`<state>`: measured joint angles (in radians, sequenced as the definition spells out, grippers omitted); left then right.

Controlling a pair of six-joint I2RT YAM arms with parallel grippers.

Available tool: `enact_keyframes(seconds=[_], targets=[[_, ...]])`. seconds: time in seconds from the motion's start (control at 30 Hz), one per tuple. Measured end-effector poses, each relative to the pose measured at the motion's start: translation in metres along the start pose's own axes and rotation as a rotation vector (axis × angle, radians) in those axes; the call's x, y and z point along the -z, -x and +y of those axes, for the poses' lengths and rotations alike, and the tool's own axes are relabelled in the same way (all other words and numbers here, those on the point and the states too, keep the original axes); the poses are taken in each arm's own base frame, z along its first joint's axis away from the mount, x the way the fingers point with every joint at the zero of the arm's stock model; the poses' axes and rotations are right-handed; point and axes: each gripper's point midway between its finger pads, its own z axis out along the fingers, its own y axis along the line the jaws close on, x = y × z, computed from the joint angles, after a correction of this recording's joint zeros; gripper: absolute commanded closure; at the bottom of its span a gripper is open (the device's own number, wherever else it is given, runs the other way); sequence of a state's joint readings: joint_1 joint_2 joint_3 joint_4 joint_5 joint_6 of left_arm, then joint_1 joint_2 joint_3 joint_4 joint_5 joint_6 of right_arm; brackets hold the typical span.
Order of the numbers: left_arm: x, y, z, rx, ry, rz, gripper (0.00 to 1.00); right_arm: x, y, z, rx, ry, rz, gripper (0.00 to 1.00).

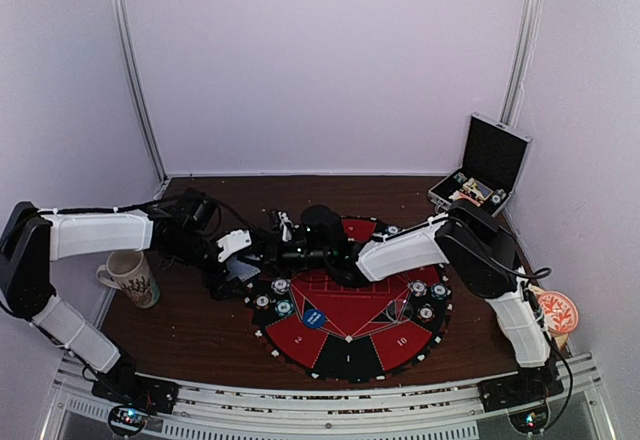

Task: Distribute texas hold em gaming equipment
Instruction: Pass from the right arm to the left

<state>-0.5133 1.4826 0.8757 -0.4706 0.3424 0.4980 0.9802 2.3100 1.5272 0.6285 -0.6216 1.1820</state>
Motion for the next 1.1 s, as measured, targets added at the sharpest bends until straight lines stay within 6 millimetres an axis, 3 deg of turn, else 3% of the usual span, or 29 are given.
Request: enact_keyframes(seconds=[0.4, 0.6, 0.77, 1.1], targets=[[-0.004, 0.018, -0.005, -0.018, -0.009, -0.023, 0.33, 0.011, 0.0, -0.019, -0.038, -0.023, -0.052, 1.0], [-0.004, 0.02, -0.007, -0.012, -0.02, -0.033, 0.34, 0.015, 0.003, -0.021, -0.039, -0.016, -0.071, 1.0], [-0.004, 0.022, -0.007, -0.015, -0.019, -0.041, 0.17, 0.017, 0.005, -0.019, -0.054, 0.003, -0.082, 1.0], [-0.004, 0.03, -0.007, -0.025, -0.025, -0.08, 0.29, 0.022, 0.006, -0.017, -0.079, 0.034, -0.096, 1.0]])
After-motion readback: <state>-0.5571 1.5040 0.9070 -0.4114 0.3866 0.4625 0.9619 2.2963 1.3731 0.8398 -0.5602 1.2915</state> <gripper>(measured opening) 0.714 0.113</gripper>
